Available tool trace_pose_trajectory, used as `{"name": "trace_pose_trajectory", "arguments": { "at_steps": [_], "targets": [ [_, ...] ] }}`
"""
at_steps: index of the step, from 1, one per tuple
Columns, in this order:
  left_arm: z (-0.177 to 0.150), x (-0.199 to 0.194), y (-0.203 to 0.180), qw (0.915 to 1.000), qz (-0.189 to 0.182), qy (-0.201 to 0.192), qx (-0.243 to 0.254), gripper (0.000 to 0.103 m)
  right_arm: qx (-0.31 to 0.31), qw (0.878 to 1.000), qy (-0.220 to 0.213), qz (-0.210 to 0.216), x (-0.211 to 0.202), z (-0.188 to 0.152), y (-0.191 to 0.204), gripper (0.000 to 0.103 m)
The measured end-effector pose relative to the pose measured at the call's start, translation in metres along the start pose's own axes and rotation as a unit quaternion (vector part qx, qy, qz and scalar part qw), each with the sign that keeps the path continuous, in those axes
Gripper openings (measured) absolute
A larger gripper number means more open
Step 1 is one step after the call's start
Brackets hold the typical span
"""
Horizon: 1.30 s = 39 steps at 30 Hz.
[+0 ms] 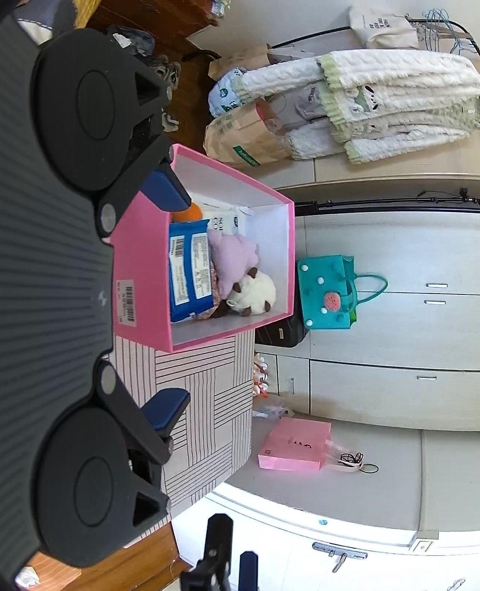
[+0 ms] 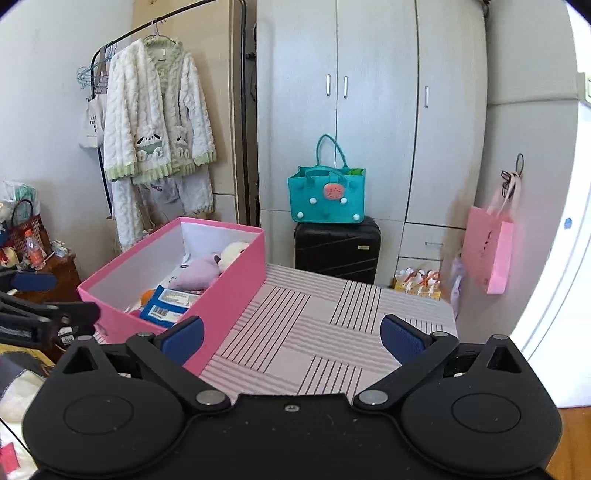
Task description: Organize soft objects
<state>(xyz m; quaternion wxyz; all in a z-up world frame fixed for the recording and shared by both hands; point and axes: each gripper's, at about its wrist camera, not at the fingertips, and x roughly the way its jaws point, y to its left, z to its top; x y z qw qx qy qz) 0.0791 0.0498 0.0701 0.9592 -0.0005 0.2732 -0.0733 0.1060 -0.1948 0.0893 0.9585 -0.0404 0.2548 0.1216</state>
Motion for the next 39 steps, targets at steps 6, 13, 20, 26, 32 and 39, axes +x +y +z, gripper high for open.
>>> {"name": "trace_pose_trajectory", "arguments": {
  "at_steps": [6,13,20,26,32,39],
  "targets": [
    [-0.018,-0.003,-0.015,0.9999,-0.001,0.002,0.011,0.103,0.014,1.0,-0.006,-0.027,-0.016,-0.02,0.007,0.103],
    [-0.036,-0.008,-0.033,0.9994,0.024,-0.009,0.022,0.103,0.039,0.998,-0.002,-0.053,-0.024,-0.044,0.005,0.103],
    [-0.046,-0.01,-0.039,0.9994,0.028,-0.017,0.009,0.103,0.041,0.995,-0.015,-0.087,-0.034,-0.054,0.001,0.103],
    [-0.052,-0.006,-0.046,0.9995,0.026,-0.014,0.006,0.103,0.041,0.993,-0.014,-0.106,-0.03,-0.059,0.0,0.103],
    [-0.058,-0.003,-0.053,0.9995,0.029,-0.011,0.01,0.103,0.038,0.991,-0.02,-0.127,-0.031,-0.061,0.0,0.103],
    [-0.06,-0.003,-0.057,0.9989,0.041,-0.02,0.01,0.103,0.045,0.991,-0.023,-0.126,-0.032,-0.063,0.0,0.103]
  ]
}}
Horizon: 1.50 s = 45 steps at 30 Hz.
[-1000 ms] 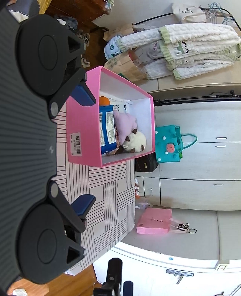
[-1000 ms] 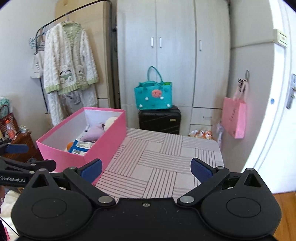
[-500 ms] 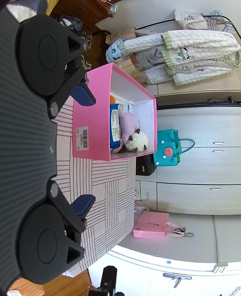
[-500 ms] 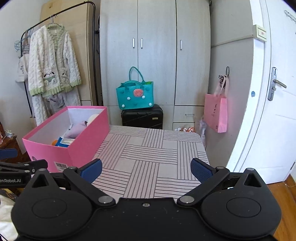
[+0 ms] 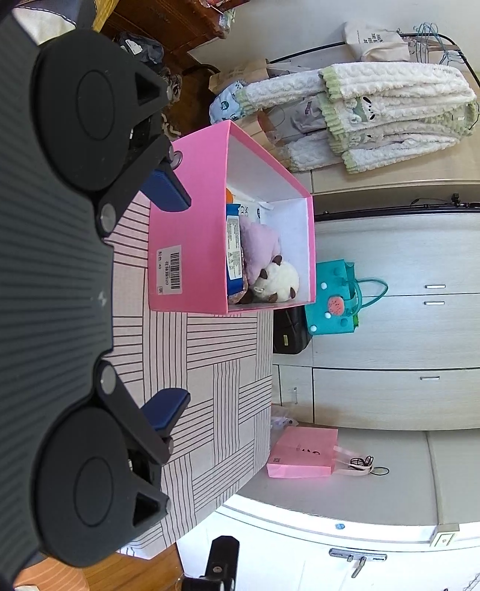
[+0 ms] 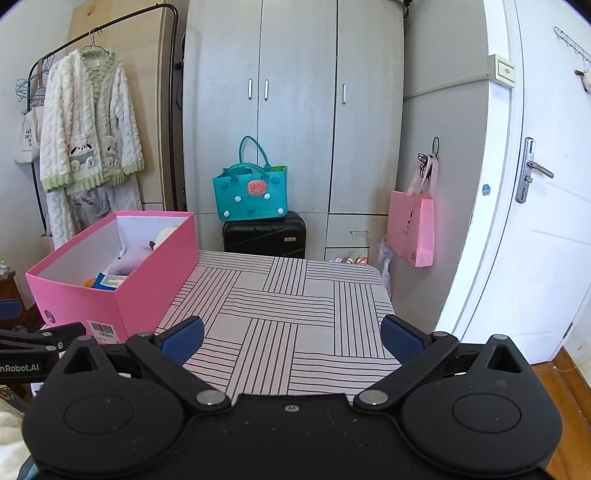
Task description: Organize soft objects
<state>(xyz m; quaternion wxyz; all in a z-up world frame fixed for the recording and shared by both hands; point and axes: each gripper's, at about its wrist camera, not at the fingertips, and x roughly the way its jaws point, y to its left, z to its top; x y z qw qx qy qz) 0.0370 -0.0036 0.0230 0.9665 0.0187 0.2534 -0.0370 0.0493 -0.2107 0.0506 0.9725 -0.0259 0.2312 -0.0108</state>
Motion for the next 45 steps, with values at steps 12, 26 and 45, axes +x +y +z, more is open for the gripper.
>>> {"name": "trace_pose_trajectory", "arguments": {
  "at_steps": [12,26,45],
  "targets": [
    [0.0,-0.001,-0.003,0.9999,0.009,-0.003,0.004,0.103,0.007,1.0,0.0,0.005,0.004,-0.006,0.002,0.103],
    [-0.001,0.0,-0.003,0.9998,0.021,-0.006,0.001,0.103,0.009,1.0,-0.01,0.001,0.002,-0.009,0.0,0.103],
    [-0.001,-0.003,-0.001,0.9996,0.029,-0.007,-0.002,0.103,0.01,1.0,-0.01,-0.001,0.001,-0.011,-0.003,0.103]
  ]
}}
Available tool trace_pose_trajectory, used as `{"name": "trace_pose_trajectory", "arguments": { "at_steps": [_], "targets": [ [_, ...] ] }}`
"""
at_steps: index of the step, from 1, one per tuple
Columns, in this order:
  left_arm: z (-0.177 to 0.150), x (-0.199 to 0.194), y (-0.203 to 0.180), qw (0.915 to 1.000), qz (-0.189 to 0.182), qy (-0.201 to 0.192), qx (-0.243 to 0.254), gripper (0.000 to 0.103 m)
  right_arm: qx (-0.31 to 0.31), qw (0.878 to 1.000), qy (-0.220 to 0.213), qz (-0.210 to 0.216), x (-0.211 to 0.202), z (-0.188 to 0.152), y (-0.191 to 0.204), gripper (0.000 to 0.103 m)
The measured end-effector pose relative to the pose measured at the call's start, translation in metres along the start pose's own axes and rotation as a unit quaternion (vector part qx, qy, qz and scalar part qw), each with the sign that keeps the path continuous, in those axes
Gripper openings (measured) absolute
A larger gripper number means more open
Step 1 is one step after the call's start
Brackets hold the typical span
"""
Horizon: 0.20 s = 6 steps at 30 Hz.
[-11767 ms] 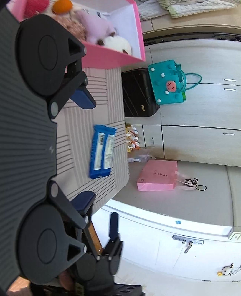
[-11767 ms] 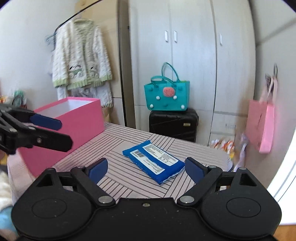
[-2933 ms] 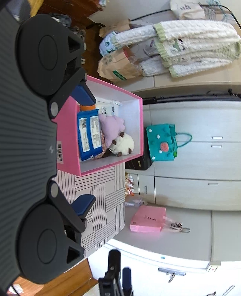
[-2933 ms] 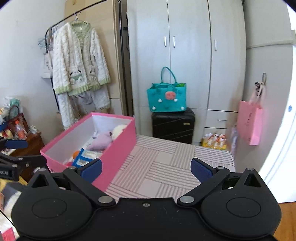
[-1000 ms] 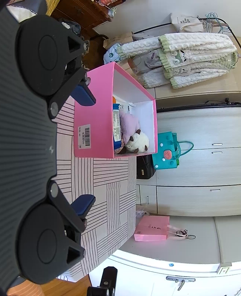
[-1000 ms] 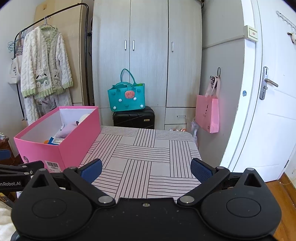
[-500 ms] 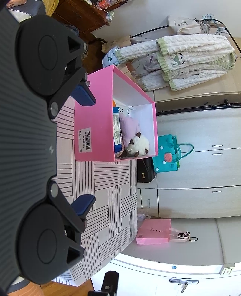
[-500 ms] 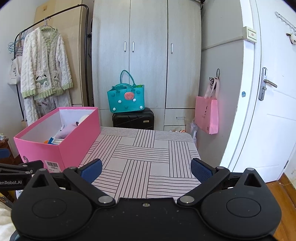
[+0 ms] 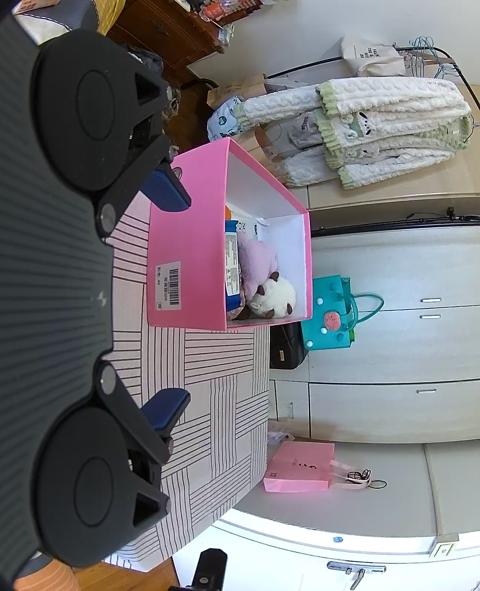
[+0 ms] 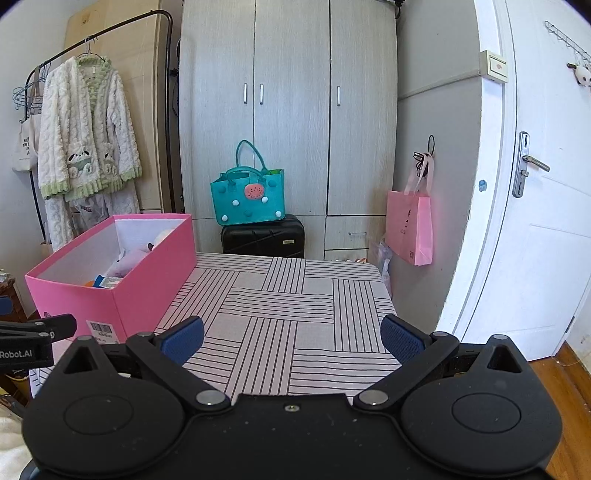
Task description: Organize soft objects
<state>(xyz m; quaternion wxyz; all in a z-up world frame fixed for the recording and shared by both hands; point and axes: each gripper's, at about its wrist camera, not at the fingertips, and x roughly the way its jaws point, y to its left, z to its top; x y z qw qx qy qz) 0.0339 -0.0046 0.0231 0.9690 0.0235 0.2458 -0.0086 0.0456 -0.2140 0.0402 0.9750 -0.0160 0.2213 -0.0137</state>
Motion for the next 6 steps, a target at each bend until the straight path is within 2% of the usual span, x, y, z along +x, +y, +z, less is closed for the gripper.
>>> {"name": "trace_pose_trajectory", "arguments": {
  "at_steps": [6],
  "targets": [
    [-0.0004,-0.0014,-0.0015,1.0,0.001,-0.003,0.0,0.103,0.0,1.0,0.001,0.0,0.0011,0.0003,0.0003,0.103]
  ]
}}
